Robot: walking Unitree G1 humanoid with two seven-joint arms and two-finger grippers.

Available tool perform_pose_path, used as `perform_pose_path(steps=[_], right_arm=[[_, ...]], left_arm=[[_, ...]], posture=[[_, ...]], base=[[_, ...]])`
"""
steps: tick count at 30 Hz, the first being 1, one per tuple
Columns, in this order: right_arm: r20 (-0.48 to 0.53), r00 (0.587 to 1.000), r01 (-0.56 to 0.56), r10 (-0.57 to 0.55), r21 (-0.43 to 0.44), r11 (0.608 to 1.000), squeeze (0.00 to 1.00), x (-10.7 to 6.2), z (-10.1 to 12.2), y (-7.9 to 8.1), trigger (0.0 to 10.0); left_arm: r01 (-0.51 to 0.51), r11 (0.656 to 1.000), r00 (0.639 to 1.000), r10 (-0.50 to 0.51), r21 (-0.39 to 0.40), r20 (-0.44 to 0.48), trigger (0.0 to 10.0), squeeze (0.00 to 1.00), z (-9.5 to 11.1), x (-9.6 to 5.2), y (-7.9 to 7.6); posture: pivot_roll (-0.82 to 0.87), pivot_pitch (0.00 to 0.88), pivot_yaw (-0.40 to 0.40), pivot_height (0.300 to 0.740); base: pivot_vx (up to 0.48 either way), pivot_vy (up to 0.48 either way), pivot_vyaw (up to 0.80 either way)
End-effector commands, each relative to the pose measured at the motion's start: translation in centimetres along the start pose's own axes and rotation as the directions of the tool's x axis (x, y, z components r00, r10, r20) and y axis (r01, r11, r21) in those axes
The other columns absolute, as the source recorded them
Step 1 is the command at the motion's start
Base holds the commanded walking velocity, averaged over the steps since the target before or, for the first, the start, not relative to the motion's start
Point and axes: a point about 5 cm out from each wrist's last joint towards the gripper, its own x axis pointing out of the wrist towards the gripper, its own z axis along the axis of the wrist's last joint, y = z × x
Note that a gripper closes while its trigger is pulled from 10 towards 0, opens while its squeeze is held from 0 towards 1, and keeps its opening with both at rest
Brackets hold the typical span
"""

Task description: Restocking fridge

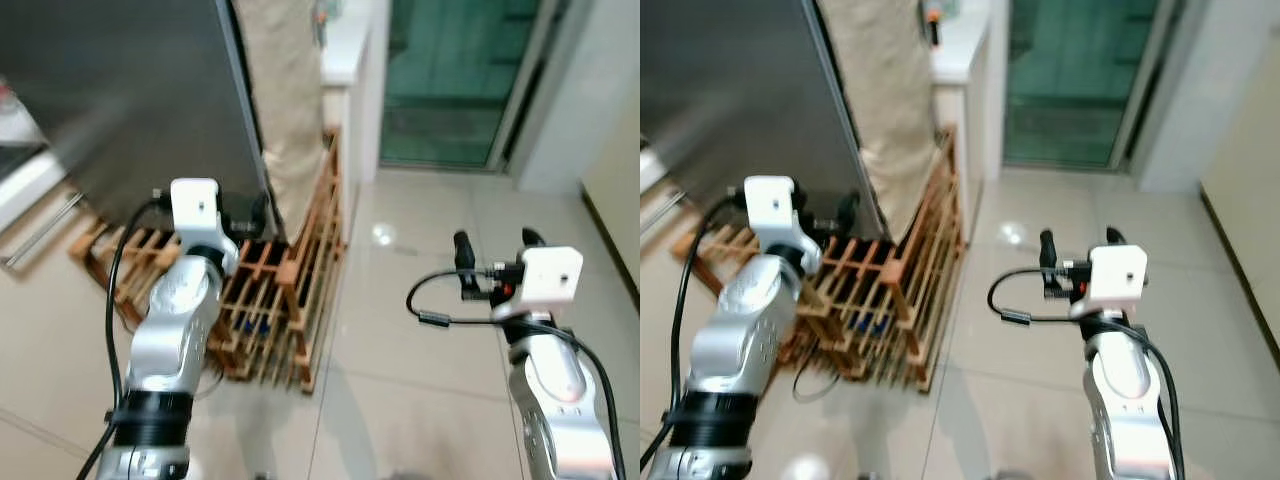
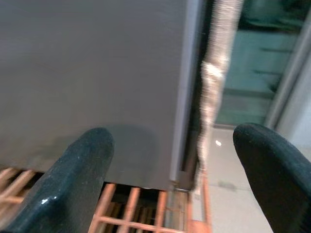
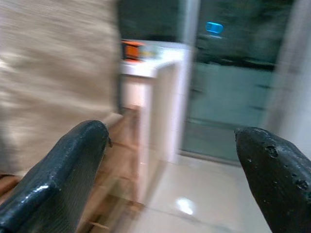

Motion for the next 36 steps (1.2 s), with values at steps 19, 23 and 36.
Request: perform_pose_path(steps=[19, 23, 36], right_arm=[[-0.001, 0.999, -0.038, 0.038, -0.009, 0.999, 0.0, 1.1, 0.4, 0.7, 10.0], [0.003, 0.999, -0.049, 0.049, -0.016, 0.999, 0.0, 1.2, 0.5, 0.8, 10.0], [0.069, 0.997, 0.015, -0.02, 0.068, 0.998, 0.0, -1.7, 1.4, -0.3, 10.0]], left_arm=[[0.123, 0.991, 0.988, -0.127, 0.057, 0.082, 10.0, 0.0, 1.5, 1.8, -3.9], [0.12, 0.992, 0.987, -0.124, 0.043, 0.107, 10.0, 0.0, 2.2, 2.6, -4.5], [0.023, 0.999, 0.963, -0.028, 0.025, 0.269, 10.0, 0.0, 2.7, -3.1, 0.9]], posture=[[-0.2, 0.021, 0.042, 0.74], [-0.2, 0.025, 0.037, 0.74], [-0.2, 0.032, 0.055, 0.74]], base=[[0.0, -0.458, 0.54], [0.0, -0.437, 0.49], [0.137, -0.186, 0.04]])
